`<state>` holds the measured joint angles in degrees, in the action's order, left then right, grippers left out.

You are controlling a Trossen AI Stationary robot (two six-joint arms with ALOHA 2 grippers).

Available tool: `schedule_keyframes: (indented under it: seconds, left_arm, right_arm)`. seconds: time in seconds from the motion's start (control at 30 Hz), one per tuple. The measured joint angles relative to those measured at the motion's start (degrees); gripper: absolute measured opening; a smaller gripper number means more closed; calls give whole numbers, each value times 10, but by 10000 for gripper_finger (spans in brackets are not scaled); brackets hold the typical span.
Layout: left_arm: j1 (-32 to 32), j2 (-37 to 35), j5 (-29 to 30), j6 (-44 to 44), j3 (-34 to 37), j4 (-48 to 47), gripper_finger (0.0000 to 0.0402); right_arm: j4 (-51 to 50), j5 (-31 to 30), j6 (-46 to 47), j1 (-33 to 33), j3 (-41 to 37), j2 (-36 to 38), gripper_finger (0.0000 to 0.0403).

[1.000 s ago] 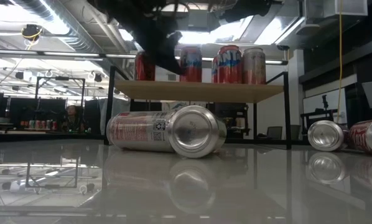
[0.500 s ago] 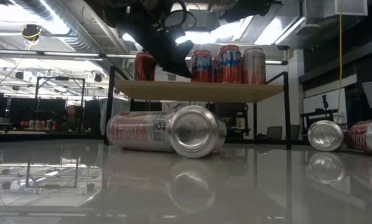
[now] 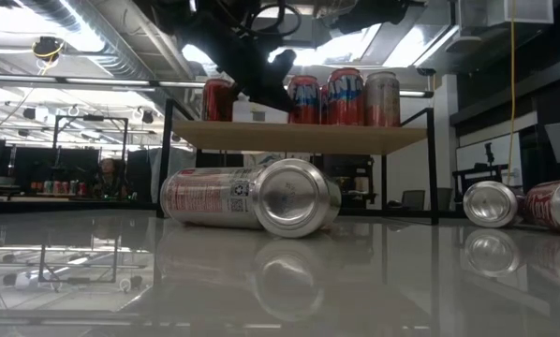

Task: Place canned beverage on shelf
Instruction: Put the orange soda can on the shelf aligned with the other orange soda can

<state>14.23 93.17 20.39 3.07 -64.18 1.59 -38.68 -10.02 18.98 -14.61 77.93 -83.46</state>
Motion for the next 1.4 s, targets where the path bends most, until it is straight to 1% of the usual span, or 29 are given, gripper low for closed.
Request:
schedule_keyframes:
  seconds: [0.27, 0.5, 0.6, 0.67, 0.83, 1.13, 1.4]
  left_arm:
    - [-23, 0, -18, 45, 0, 22, 0]
    - [-27, 29, -15, 59, 0, 112, 0]
    - [-27, 46, -14, 60, 0, 129, 0]
    - [-27, 54, -4, 60, 0, 137, 0]
    - [-22, 59, 26, 60, 0, 141, 0]
    - [-1, 59, 27, 60, 0, 162, 0]
    - [12, 59, 27, 61, 0, 162, 0]
  right_arm:
    - [0, 0, 0, 0, 0, 0, 372]
    - [0, 0, 0, 0, 0, 0, 372]
    - [0, 0, 0, 0, 0, 0, 372]
    - [0, 0, 0, 0, 0, 0, 372]
    - [0, 0, 0, 0, 0, 0, 372]
    - [0, 0, 0, 0, 0, 0, 372]
    - [0, 0, 0, 0, 0, 0, 372]
